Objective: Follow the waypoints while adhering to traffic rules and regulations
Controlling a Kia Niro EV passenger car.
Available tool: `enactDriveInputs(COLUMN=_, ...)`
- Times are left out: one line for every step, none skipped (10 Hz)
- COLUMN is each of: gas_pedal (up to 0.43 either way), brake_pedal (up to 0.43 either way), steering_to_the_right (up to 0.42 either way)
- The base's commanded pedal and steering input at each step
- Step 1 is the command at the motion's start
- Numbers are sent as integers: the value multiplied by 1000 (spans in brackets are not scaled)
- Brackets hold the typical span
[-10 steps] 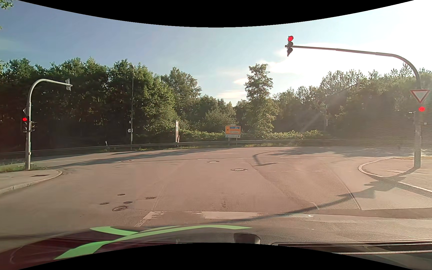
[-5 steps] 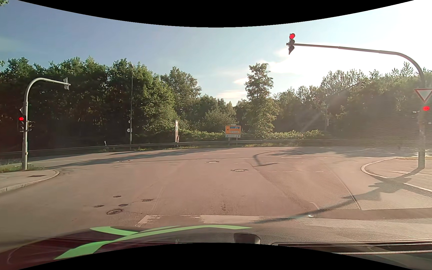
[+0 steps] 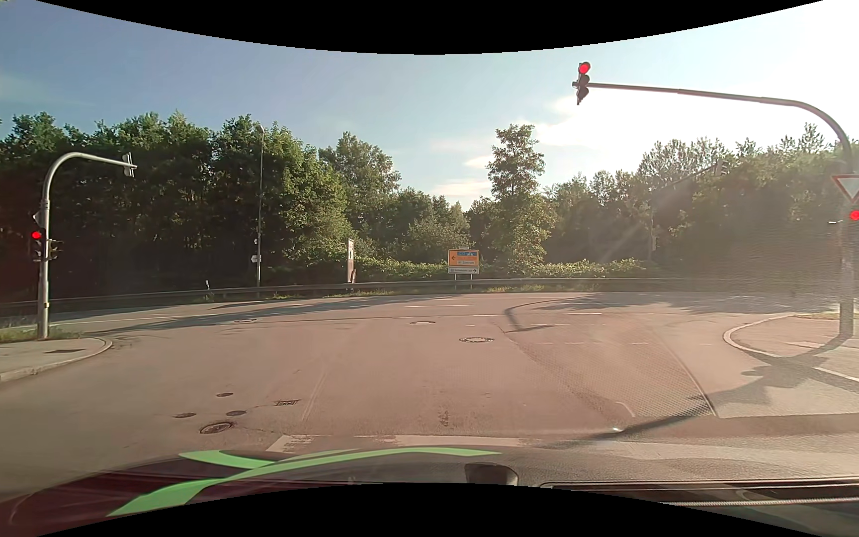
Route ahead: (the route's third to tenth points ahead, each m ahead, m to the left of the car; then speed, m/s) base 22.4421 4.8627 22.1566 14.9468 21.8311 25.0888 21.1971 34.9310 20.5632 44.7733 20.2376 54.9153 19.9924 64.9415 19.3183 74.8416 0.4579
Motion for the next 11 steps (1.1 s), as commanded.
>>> enactDriveInputs(gas_pedal=0, brake_pedal=91, steering_to_the_right=-1)
enactDriveInputs(gas_pedal=0, brake_pedal=104, steering_to_the_right=0)
enactDriveInputs(gas_pedal=0, brake_pedal=116, steering_to_the_right=0)
enactDriveInputs(gas_pedal=0, brake_pedal=128, steering_to_the_right=-1)
enactDriveInputs(gas_pedal=0, brake_pedal=122, steering_to_the_right=0)
enactDriveInputs(gas_pedal=0, brake_pedal=128, steering_to_the_right=-1)
enactDriveInputs(gas_pedal=0, brake_pedal=128, steering_to_the_right=-1)
enactDriveInputs(gas_pedal=0, brake_pedal=128, steering_to_the_right=-1)
enactDriveInputs(gas_pedal=0, brake_pedal=128, steering_to_the_right=-1)
enactDriveInputs(gas_pedal=0, brake_pedal=134, steering_to_the_right=-1)
enactDriveInputs(gas_pedal=0, brake_pedal=140, steering_to_the_right=-1)
